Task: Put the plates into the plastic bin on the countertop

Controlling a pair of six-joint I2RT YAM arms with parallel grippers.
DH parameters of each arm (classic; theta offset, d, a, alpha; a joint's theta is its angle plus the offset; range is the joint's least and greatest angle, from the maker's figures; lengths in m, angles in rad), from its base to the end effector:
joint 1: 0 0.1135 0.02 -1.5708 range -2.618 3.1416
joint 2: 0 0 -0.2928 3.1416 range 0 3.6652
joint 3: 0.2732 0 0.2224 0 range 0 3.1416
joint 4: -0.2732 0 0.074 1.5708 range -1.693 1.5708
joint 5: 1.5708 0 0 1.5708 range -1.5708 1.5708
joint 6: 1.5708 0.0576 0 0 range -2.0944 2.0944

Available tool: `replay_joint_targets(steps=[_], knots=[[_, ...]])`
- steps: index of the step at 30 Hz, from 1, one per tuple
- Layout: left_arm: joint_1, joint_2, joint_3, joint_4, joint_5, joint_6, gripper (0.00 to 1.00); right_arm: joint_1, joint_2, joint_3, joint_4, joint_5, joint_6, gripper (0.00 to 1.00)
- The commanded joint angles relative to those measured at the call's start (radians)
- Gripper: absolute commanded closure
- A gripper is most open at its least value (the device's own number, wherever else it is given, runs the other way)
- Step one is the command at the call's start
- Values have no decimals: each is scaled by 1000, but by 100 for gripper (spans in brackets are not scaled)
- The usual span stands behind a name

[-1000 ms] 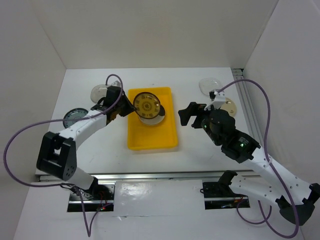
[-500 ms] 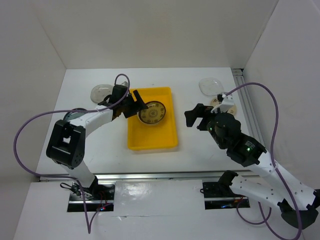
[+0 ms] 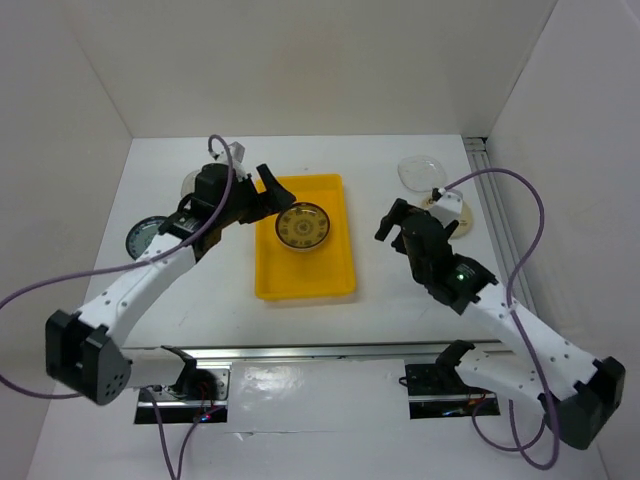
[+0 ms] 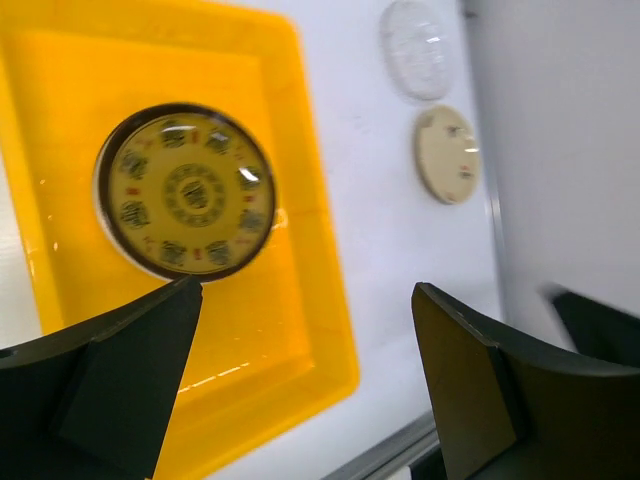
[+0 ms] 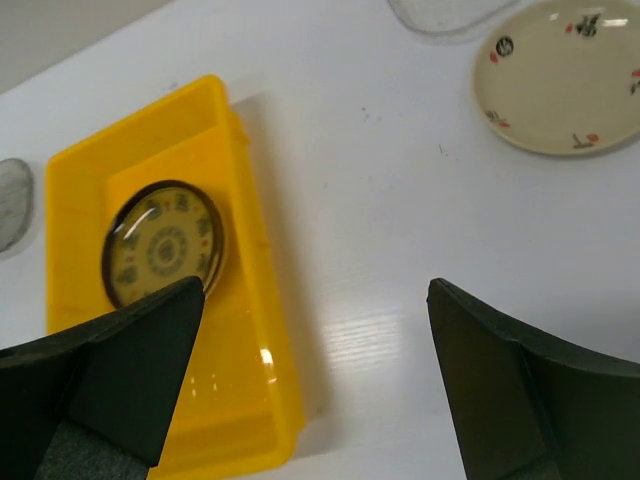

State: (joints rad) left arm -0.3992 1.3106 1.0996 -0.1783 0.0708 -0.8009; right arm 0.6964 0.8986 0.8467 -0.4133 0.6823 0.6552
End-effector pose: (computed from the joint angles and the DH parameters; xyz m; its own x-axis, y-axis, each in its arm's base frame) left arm 0.2640 -0.1158 0.3604 -0.5651 -0.5389 -0.6247 0.0608 0.7279 -0.6829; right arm 0.1466 0.0752 0.3382 -0.3128 0.3549 -0.8810 0.1578 0.9341 0.3203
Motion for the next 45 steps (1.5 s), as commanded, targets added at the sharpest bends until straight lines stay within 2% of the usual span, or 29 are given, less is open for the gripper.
replay_joint_targets(steps=[1,3,6,8,10,15,18,22,25,26,29,34,38,42,43,44,45], knots=[[-9,-143,-24,-52,6,60,0,-209,135,-64,166,-198,70,0],[-18,-187,-47,-113,6,84,0,-434,170,-161,365,-474,108,0],[-18,-276,-79,-182,-51,101,0,-543,171,-277,537,-489,132,0],[-27,-312,-104,-242,-46,101,0,-667,171,-348,623,-527,142,0],[-27,-350,-157,-265,-20,92,0,-811,209,-388,678,-637,170,0],[-27,-376,-216,-274,-9,103,0,-960,339,-416,790,-707,149,0],[-27,-387,-216,-274,13,103,0,-983,414,-391,846,-731,140,1],[-27,-407,-207,-285,14,112,0,-1005,562,-321,855,-751,115,9],[-27,-436,-196,-317,-5,121,0,-1005,644,-284,867,-751,95,20],[-27,-445,-196,-329,-5,121,0,-1014,686,-272,852,-751,95,27],[-27,-473,-176,-343,-14,121,0,-1014,747,-253,843,-742,95,34],[-27,-484,-155,-375,-23,131,0,-1023,809,-244,843,-742,95,46],[-27,-493,-164,-375,-13,131,0,-1023,832,-229,818,-731,107,49],[-27,-493,-173,-375,-3,121,0,-1023,858,-195,762,-713,129,58],[-27,-493,-173,-375,-3,121,0,-1023,858,-195,748,-713,129,61],[-27,-493,-173,-375,6,121,0,-1023,858,-195,733,-713,138,69],[-27,-493,-173,-375,6,121,0,-1023,858,-195,722,-701,138,85]])
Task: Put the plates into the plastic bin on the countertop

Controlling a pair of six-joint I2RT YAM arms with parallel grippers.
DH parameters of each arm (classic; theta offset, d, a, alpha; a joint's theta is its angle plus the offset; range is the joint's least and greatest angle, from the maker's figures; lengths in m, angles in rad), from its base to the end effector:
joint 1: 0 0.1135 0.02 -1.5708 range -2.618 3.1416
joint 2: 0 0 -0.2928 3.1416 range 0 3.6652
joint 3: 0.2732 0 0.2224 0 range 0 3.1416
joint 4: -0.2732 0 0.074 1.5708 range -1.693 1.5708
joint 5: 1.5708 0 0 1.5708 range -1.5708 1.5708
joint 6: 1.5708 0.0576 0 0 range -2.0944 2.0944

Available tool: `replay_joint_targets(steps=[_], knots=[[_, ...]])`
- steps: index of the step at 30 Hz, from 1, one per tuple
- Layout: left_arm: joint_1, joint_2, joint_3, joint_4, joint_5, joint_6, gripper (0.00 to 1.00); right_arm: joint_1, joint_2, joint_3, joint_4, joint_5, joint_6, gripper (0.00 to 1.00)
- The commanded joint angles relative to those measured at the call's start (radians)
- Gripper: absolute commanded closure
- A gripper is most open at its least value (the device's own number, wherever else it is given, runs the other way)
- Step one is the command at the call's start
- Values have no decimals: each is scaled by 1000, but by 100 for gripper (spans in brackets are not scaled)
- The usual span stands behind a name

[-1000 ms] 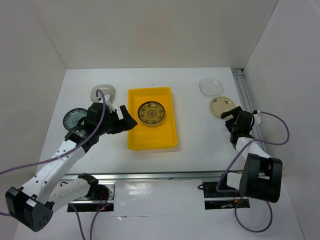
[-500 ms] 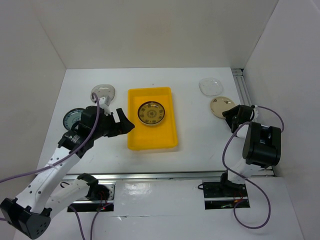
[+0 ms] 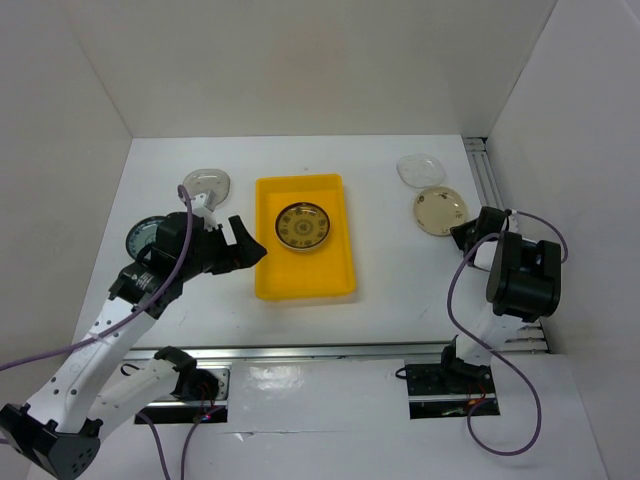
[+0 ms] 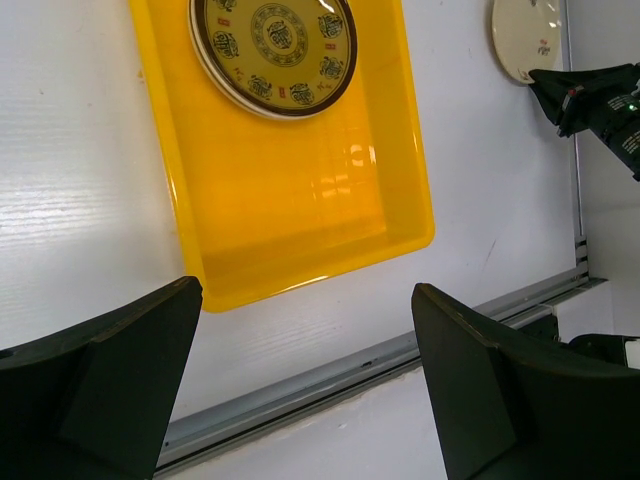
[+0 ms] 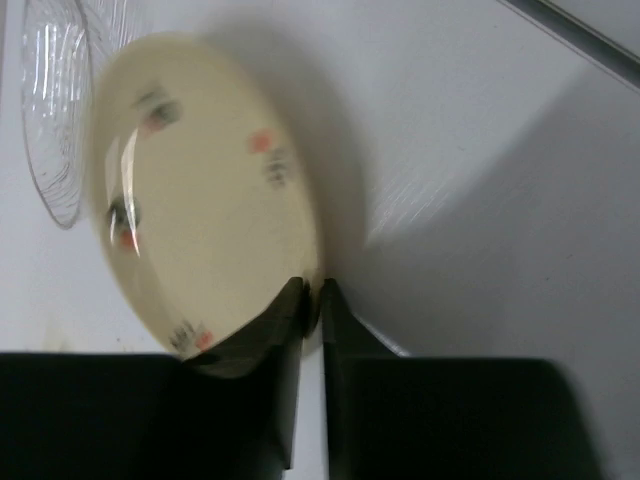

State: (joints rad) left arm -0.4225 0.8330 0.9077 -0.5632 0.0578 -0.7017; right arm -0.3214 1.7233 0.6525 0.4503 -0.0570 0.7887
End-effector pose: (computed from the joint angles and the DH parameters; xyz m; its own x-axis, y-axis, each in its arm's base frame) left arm 0.1338 -0.0638 0.3443 -0.6212 -0.4273 -0.6569 0.0719 0.8037 -0.5907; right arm 0.3111 -0.1001 0.1673 -0.1962 0.8119 -0.5499 0.5827 0.5476 0.6005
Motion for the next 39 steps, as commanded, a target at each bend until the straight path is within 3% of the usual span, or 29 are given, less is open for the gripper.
replay_joint_targets(steps=[1,2,6,12,15,20,26,30,34,39], knots=[[-4,-15,19,9,19,22,0,-5,33,10,-163,39,13,95],[-4,-24,29,9,19,22,0,-5,33,10,-179,49,14,100],[-4,-25,40,-9,10,22,0,13,-10,42,-252,77,36,100],[-4,-34,63,-66,-102,22,0,100,-270,53,-319,186,93,100],[10,-34,72,-99,-215,-28,0,191,-422,44,-265,221,93,100],[132,-25,33,-107,-187,-84,0,372,-508,96,-252,232,11,100],[275,21,-56,-21,-98,-154,0,571,-309,318,-321,-27,-178,100],[378,86,-105,106,25,-174,0,682,-127,426,-321,-116,-247,100],[474,158,-125,195,96,-174,0,745,11,553,-374,-147,-282,100],[605,179,-125,218,126,-165,0,781,73,575,-397,-120,-301,100]])
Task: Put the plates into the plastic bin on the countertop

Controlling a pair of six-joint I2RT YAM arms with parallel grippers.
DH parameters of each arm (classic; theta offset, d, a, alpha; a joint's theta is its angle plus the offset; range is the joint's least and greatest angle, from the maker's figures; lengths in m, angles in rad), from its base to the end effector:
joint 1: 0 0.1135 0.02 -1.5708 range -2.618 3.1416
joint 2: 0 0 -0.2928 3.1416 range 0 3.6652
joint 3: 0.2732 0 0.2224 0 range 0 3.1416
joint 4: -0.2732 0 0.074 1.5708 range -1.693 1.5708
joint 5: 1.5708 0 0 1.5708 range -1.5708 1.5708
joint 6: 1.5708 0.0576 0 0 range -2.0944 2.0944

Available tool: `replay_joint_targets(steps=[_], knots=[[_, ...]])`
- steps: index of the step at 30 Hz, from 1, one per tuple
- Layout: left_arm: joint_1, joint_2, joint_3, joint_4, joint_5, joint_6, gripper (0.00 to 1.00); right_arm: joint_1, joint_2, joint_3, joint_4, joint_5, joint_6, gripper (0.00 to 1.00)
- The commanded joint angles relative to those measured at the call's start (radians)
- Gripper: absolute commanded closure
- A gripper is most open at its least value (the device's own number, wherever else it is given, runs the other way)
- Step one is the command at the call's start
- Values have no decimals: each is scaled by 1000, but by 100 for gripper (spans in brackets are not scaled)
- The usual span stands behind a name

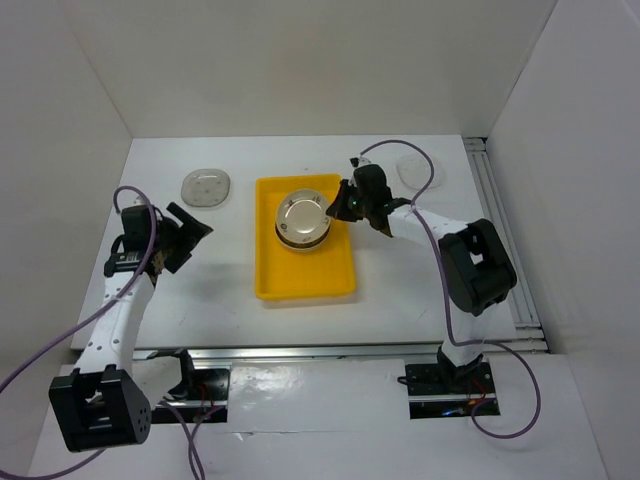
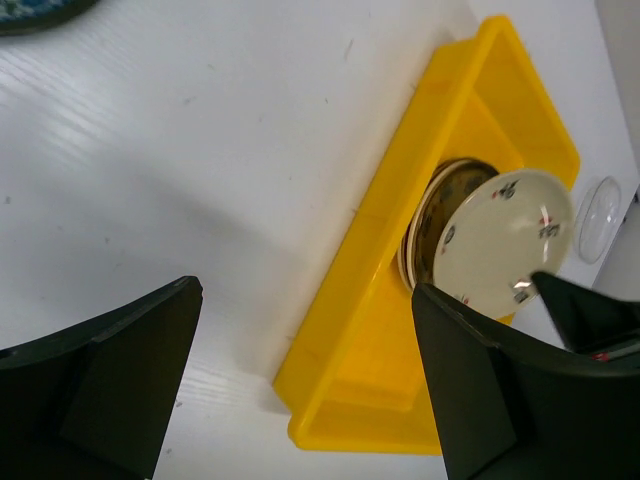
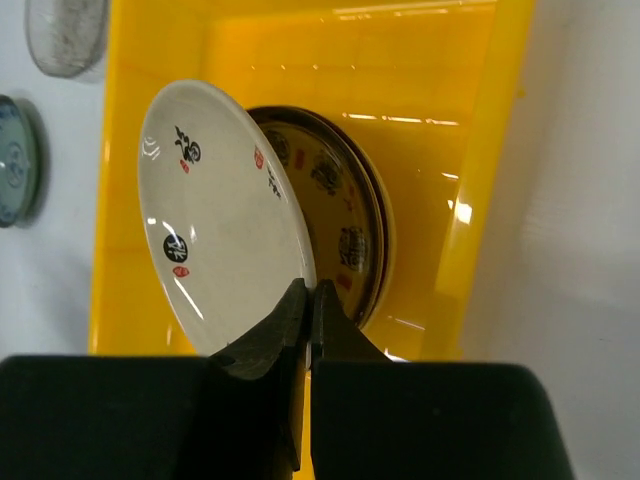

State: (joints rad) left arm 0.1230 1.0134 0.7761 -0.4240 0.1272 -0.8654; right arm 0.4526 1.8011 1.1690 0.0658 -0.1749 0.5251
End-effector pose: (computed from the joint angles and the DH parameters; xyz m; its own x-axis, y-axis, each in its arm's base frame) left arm 0.1903 0.0162 0.2894 -0.3782 -0.8077 -0.4524 -0.4785 0.5888 -0.6514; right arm 0.3602 0.1863 0.2503 -0.6996 0.2088 -0.6834 -0.2450 0.8283 0.5038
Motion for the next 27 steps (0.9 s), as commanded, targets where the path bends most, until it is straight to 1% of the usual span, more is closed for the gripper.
replay_joint_targets(steps=[1,5,7,11,12,13,14,16,17,19,20,21,22,23,24,27], knots=[[75,-1,6,79,57,-1,0,8,7,58,-12,-2,-49,100],[116,-10,-3,67,68,-1,0,18,17,58,-21,11,-60,99],[127,-10,-12,56,68,-13,0,18,17,46,-21,11,-60,94],[136,-10,-23,56,68,-34,0,41,-17,46,-21,11,-83,76],[136,-1,-35,56,68,-34,0,41,-17,46,-21,11,-83,60],[136,-1,-35,56,68,-34,0,50,-32,46,-21,11,-94,52],[136,-1,-47,56,68,-43,0,63,-42,57,-21,11,-94,47],[145,-1,-58,65,68,-55,0,73,-69,70,-52,11,-103,43],[145,-13,-73,65,68,-64,0,84,-83,83,-52,11,-112,36],[145,-33,-103,65,43,-76,0,98,-143,83,-61,23,-112,29],[145,-44,-132,65,31,-101,0,113,-191,83,-61,37,-112,17],[155,-58,-132,65,16,-116,0,124,-218,83,-70,46,-123,16],[155,-87,-165,65,2,-132,0,136,-242,83,-70,55,-123,7],[155,-101,-184,65,-29,-147,0,147,-268,83,-84,64,-135,6],[167,-113,-201,76,-46,-182,0,168,-314,83,-84,64,-135,0],[193,-127,-267,125,-81,-239,0,198,-368,63,-110,64,-172,0]])
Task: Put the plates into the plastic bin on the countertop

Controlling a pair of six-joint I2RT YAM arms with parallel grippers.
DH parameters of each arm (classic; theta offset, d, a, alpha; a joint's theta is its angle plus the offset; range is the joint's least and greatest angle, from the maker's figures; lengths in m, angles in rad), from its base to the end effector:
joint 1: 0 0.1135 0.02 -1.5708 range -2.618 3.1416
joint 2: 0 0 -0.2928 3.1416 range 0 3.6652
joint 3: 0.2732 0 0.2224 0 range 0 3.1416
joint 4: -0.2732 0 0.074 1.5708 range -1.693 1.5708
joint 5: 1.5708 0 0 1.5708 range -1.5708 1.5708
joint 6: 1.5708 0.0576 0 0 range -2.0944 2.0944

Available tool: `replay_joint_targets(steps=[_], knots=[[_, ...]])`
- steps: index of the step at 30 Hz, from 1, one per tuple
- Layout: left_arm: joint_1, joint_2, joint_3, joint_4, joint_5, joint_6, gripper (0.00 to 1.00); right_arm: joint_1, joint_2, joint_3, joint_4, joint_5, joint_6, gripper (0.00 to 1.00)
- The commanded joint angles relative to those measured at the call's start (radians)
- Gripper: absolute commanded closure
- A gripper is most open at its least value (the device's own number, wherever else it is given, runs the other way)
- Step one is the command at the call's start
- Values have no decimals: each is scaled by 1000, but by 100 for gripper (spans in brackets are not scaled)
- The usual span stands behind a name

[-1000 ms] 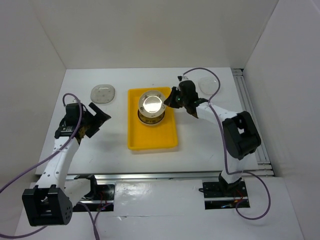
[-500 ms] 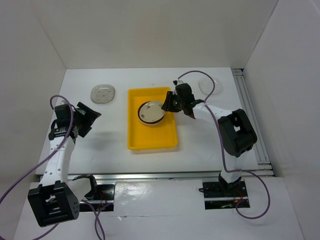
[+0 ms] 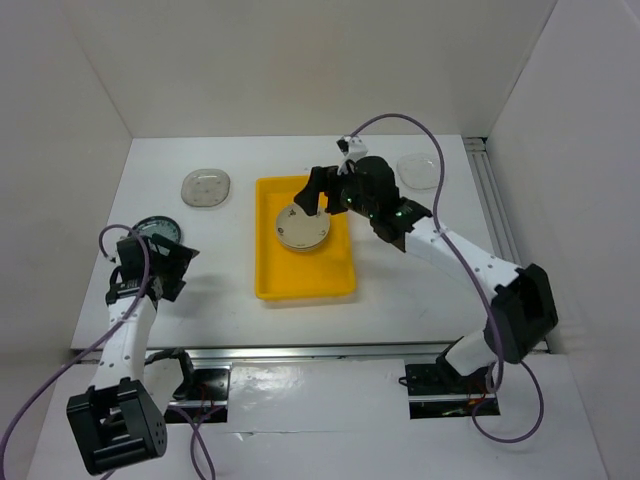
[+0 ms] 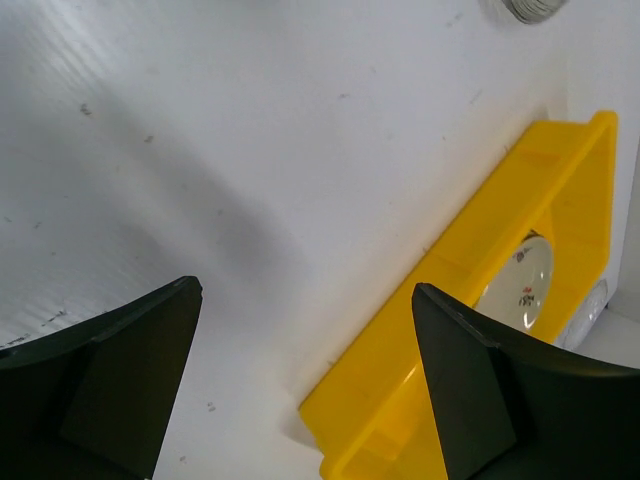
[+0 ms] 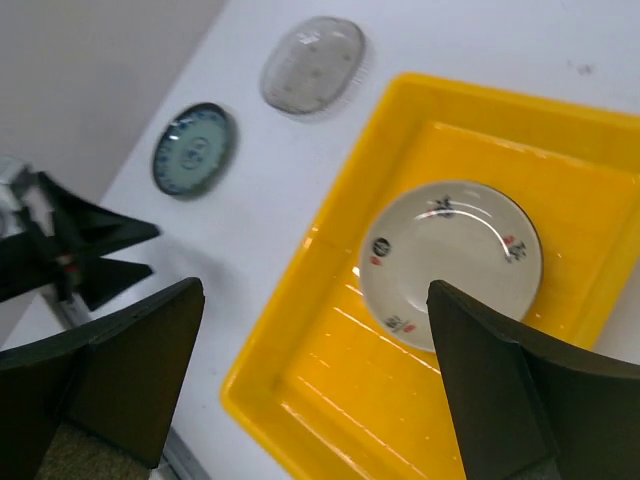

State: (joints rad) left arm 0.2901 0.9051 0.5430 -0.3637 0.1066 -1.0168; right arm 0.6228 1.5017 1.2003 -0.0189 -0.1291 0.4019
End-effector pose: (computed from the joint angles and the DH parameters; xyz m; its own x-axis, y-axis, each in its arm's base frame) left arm 0.1540 0.0396 0.2369 -0.1576 -0.9295 -0.3334 -0.6504 0.3518 -0.6732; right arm 0.2772 0.2082 0.3580 -0.5005 0.1182 -0.8577 -0.5237 0.7476 0.4086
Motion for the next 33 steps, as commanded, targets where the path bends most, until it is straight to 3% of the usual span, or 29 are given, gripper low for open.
replay_joint_targets(steps=[1,9,18,26,33], knots=[[38,-9,-47,97,-71,-104,0,41,-99,13,-35,5,-49,0],[61,169,-87,248,-223,-227,0,72,-230,-161,-4,-60,-69,0],[72,359,-21,278,-321,-342,4,124,-296,-295,68,-110,-28,0],[158,455,-8,344,-321,-368,6,124,-276,-324,88,-155,-37,0],[178,549,31,379,-289,-368,18,124,-285,-353,108,-176,-37,0]])
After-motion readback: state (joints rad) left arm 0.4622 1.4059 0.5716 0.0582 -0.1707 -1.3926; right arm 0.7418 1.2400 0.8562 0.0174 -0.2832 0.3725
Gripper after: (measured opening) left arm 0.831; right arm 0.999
